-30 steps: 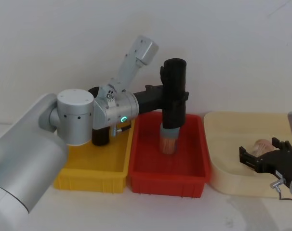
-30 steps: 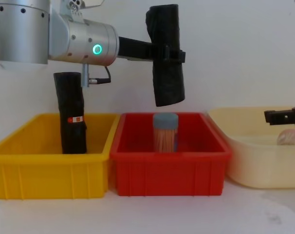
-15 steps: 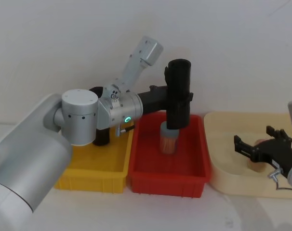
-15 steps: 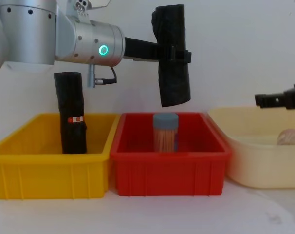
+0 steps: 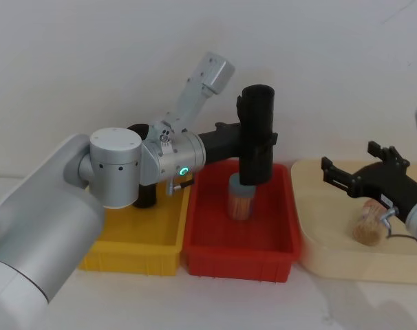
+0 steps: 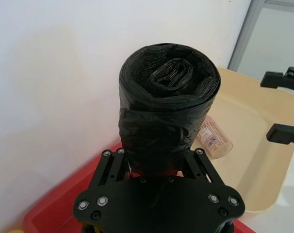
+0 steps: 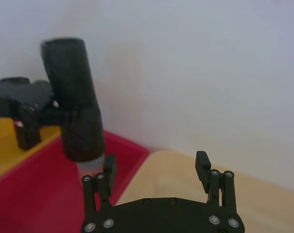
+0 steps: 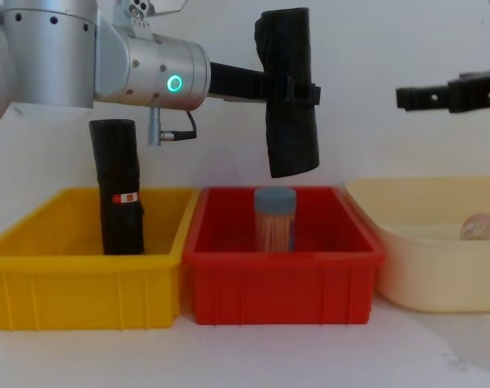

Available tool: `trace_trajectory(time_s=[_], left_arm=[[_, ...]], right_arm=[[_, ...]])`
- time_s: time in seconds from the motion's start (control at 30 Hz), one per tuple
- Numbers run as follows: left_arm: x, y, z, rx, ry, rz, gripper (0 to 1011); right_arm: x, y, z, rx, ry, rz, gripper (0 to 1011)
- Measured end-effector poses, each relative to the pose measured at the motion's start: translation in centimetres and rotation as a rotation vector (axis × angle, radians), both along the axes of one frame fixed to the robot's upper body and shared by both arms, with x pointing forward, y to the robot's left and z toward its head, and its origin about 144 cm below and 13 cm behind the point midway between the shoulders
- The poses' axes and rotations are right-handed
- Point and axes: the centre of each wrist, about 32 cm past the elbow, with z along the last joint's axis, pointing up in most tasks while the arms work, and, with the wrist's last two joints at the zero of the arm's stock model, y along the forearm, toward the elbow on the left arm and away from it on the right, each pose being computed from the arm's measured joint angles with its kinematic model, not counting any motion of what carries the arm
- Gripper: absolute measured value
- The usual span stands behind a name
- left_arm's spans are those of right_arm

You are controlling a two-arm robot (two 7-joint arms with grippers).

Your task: Pick up the garbage bag with the one hand and transfer it to the other hand.

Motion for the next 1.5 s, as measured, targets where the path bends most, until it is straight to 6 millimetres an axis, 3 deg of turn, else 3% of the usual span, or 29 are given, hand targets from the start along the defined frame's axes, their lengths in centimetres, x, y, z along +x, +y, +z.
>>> trace_trajectory(time_s=[0.97, 1.5], left_arm=[[0.0, -0.1, 0.0, 0.000, 0.000, -0.002, 430], [0.0, -0.1, 0.0, 0.000, 0.000, -0.002, 430]], right_arm=[[3.7, 2.9, 1.7, -0.014, -0.044, 0.135, 999], [4.4, 3.6, 3.5, -0.004, -0.082, 0.201, 999]])
